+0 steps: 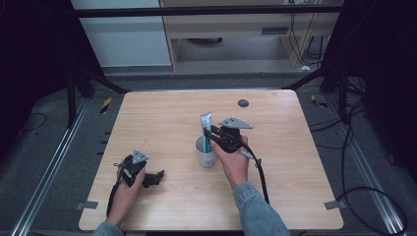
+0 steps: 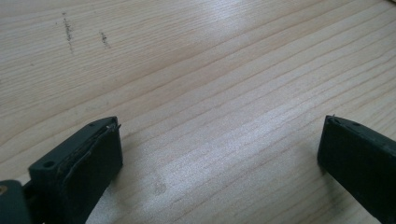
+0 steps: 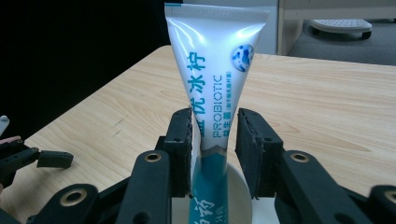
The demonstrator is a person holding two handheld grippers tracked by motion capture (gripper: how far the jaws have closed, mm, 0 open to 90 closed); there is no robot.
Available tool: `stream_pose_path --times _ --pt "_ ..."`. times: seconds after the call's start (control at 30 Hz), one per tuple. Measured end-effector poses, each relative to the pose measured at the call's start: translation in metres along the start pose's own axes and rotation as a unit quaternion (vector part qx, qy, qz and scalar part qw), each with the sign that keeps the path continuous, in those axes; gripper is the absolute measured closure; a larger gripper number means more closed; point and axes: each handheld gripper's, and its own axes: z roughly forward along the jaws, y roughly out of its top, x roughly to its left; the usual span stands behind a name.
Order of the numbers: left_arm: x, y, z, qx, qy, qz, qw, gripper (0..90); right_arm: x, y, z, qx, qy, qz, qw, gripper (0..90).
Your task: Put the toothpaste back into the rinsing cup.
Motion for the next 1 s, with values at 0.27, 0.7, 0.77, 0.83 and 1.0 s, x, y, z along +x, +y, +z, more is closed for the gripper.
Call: stream_pose_path --times 0.27,0.7,0.77,0.83,1.0 --pt "0.0000 0.0000 0.0000 0.000 0.000 0.000 1.0000 0.0 0.0009 -0.0002 0.0000 0.001 0.002 -0.003 1.0000 65.0" --pt "0.0000 0.0000 0.0000 0.000 0.000 0.000 1.0000 0.0 0.0035 0.0024 -0.0040 0.008 -0.001 -0.007 0.9999 55.9" --pt "0.0000 0.0000 0.0000 0.000 0.000 0.000 1.0000 0.0 0.0037 0.0032 -0.0048 0.009 -0.003 -0.010 0.9999 54.2" --pt "0.0000 0.0000 0.0000 0.000 0.000 0.000 1.0000 0.0 0.0044 0.0038 -0.0057 0.010 -0.005 -0.012 0.9999 52.1" --pt "0.0000 0.0000 0.0000 0.000 0.000 0.000 1.0000 0.0 0.0056 0.0050 -0.0078 0.018 -0.010 -0.019 0.9996 46.1"
